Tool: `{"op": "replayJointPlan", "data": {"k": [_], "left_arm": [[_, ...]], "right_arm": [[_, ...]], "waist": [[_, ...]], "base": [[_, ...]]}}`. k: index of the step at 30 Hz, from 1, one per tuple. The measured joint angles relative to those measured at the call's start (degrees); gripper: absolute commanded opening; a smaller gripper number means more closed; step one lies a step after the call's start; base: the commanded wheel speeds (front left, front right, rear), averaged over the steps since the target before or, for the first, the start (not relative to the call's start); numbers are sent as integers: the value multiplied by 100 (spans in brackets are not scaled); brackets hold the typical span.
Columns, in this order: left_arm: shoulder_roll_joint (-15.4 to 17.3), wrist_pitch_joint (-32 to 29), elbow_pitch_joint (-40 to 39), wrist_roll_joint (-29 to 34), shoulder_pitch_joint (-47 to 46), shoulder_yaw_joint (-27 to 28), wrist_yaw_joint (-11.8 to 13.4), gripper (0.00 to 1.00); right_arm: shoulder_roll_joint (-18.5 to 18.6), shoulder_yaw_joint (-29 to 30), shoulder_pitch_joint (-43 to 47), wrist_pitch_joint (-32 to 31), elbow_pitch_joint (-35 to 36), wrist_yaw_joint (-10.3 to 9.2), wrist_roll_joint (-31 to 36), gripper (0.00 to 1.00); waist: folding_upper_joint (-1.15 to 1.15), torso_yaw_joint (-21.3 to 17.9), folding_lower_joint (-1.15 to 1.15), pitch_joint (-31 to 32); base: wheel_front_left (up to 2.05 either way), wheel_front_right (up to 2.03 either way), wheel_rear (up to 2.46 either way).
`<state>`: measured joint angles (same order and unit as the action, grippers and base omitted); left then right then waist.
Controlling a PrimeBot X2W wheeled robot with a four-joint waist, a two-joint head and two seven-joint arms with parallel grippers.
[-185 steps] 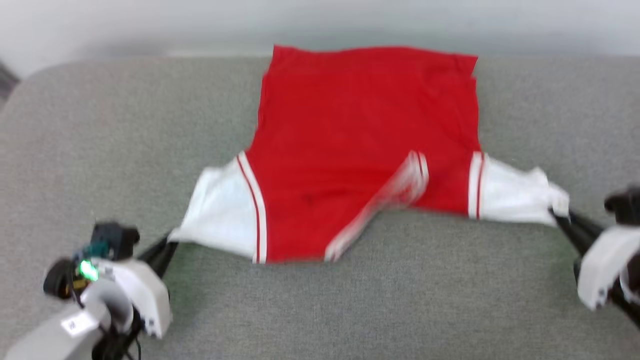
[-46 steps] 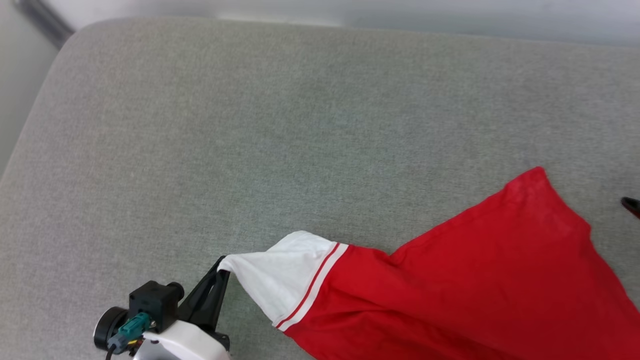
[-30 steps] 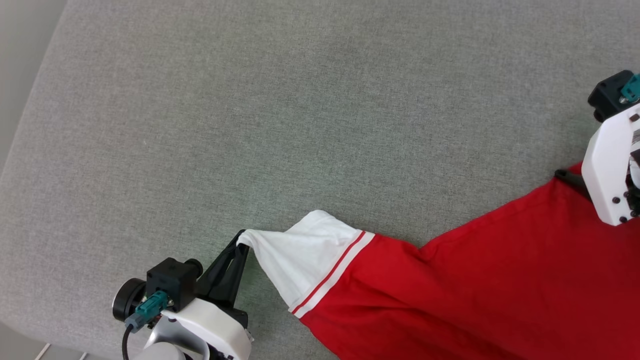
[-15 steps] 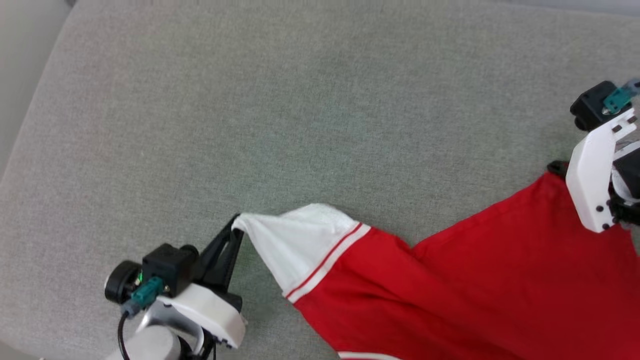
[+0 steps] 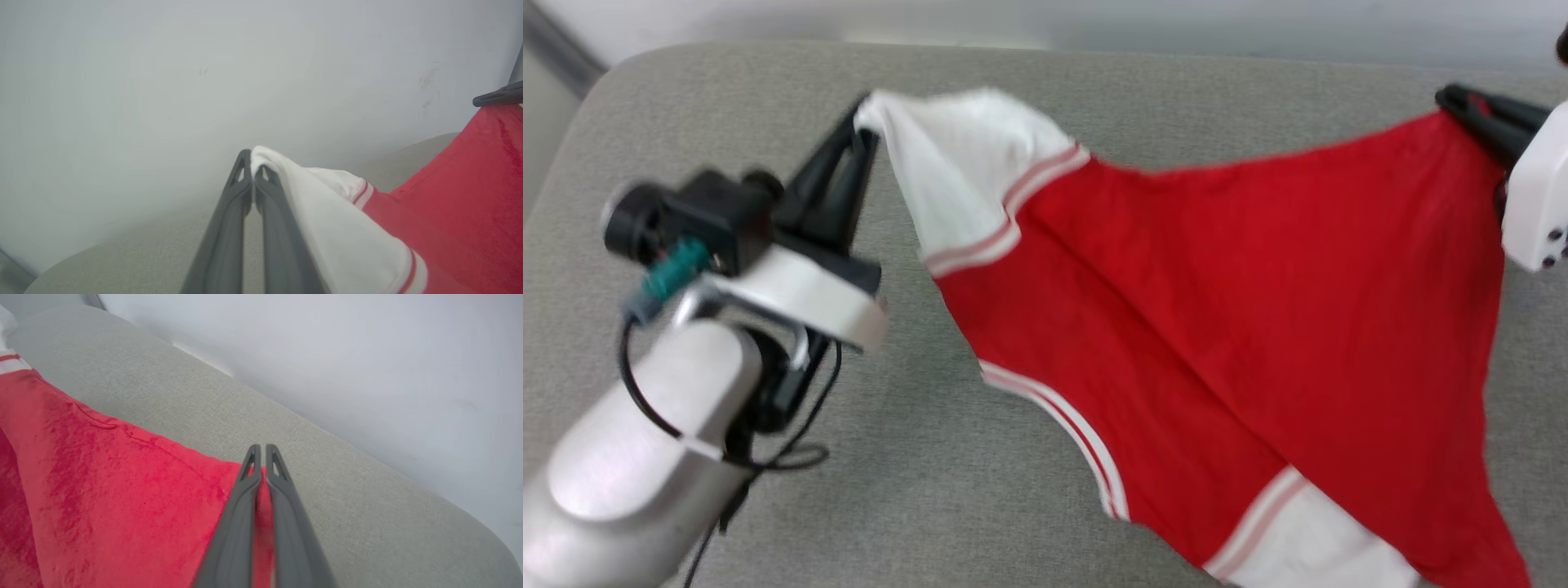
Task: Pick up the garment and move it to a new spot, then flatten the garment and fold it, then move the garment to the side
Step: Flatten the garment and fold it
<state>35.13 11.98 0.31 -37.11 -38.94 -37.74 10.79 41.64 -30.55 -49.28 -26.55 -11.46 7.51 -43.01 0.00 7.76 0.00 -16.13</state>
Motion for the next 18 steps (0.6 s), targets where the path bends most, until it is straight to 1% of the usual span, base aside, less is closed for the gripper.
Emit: {"op": "replayJointPlan", "data": {"k": [2, 3, 4, 9, 10, 11, 14, 16, 17, 18], "left_arm": [[3, -109, 16, 48, -432, 70, -78, 0], [3, -109, 16, 48, -432, 70, -78, 0], [20, -237, 59, 116, -902, 120, -183, 0], [-65, -520, 231, 266, -2140, 226, -456, 0], [-83, -589, 286, 289, -2384, 232, -524, 0], [-83, -589, 286, 289, -2384, 232, -524, 0], [-146, -754, 560, 369, -3122, 259, -721, 0], [-218, -806, 791, 400, -3651, 299, -849, 0], [-276, -833, 931, 409, -3907, 320, -926, 0], [-385, -854, 1198, 434, -4380, 327, -1048, 0]], "right_arm": [[-35, 98, -175, 132, 32, 0, 75, 0], [-35, 98, -175, 132, 32, 0, 75, 0], [-74, 200, -380, 212, 55, 0, 151, 0], [-255, 519, -1082, 358, -27, 0, 411, 0], [-314, 604, -1250, 405, -82, 0, 476, 0], [-314, 604, -1250, 405, -82, 0, 476, 0], [-486, 781, -1794, 490, -309, 0, 739, 0], [-537, 777, -2183, 430, -441, 0, 938, 0], [-582, 773, -2373, 426, -525, 0, 1005, 0], [-650, 744, -2767, 427, -682, 0, 1154, 0]], "waist": [[0, -85, 0, -28], [0, -85, 0, -28], [0, -154, 0, -95], [0, -312, 0, -352], [0, -343, 0, -410], [0, -343, 0, -410], [0, -434, 0, -590], [0, -479, 0, -716], [0, -497, 0, -779], [0, -526, 0, -901]], "base": [[0, 0, 0], [0, 0, 0], [0, 0, 0], [0, 0, 0], [0, 0, 0], [0, 0, 0], [0, 0, 0], [0, 0, 0], [0, 0, 0], [0, 0, 0]]}}
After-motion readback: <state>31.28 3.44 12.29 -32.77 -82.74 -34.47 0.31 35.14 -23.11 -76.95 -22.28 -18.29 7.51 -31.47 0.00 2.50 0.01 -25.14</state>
